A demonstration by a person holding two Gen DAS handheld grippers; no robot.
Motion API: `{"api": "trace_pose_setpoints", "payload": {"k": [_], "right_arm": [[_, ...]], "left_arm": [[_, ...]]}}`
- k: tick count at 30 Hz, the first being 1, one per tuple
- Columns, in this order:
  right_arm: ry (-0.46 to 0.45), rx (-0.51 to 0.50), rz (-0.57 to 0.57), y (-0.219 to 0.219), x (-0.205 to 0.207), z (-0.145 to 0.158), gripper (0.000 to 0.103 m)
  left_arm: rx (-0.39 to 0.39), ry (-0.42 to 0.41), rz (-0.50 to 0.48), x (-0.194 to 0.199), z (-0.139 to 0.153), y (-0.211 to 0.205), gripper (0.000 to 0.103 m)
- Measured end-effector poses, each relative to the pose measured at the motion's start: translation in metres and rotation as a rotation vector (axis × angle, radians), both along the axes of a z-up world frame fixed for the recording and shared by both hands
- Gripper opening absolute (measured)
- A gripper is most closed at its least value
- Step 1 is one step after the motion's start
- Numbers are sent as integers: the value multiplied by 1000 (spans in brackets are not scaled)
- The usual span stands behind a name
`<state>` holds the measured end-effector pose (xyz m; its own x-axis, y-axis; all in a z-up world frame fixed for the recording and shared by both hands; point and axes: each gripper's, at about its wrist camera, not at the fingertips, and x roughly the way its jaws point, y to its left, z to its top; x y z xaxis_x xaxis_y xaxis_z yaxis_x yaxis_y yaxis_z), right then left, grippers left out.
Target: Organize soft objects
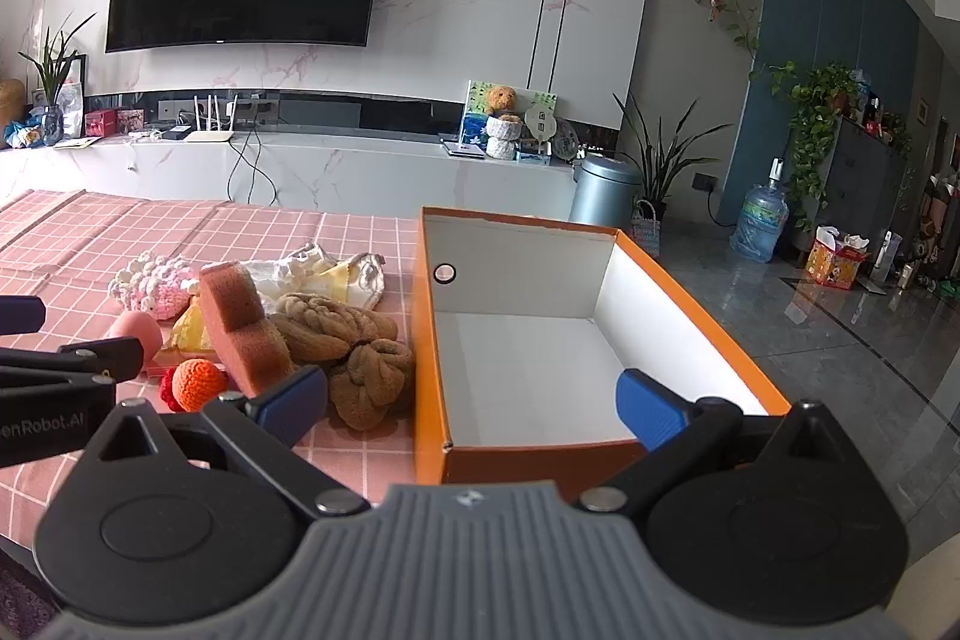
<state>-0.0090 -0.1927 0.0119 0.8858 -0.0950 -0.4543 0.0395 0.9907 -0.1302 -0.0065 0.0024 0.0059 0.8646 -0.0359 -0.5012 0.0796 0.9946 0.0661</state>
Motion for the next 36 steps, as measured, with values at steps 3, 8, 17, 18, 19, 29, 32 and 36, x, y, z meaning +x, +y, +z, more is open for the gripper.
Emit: {"api": "trace_pose_setpoints", "payload": {"k": [3, 8, 17, 18, 19, 29, 32, 36], "right_arm": [[4, -3, -3, 1, 1, -1, 101], [5, -4, -2, 1, 1, -2, 101], [8, -7, -1, 2, 2, -3, 101], [7, -7, -1, 2, 2, -3, 101], [7, -7, -1, 2, 2, -3, 101], [10, -10, -1, 2, 2, -5, 101], [11, -11, -1, 3, 3, -6, 101], [11, -11, -1, 3, 3, -5, 101]], "left_arm": [[-2, 2, 1, -2, 1, 0, 86], [-5, 9, 0, -1, 0, 1, 86], [-6, 13, 0, 1, -2, 0, 86], [-6, 13, 1, 1, -2, 0, 86], [-4, 12, 1, 0, -2, 0, 86], [-7, 18, 2, 1, -6, -1, 86], [-7, 20, 1, 0, -7, -1, 86], [-7, 23, -3, 0, -7, -1, 86]]}}
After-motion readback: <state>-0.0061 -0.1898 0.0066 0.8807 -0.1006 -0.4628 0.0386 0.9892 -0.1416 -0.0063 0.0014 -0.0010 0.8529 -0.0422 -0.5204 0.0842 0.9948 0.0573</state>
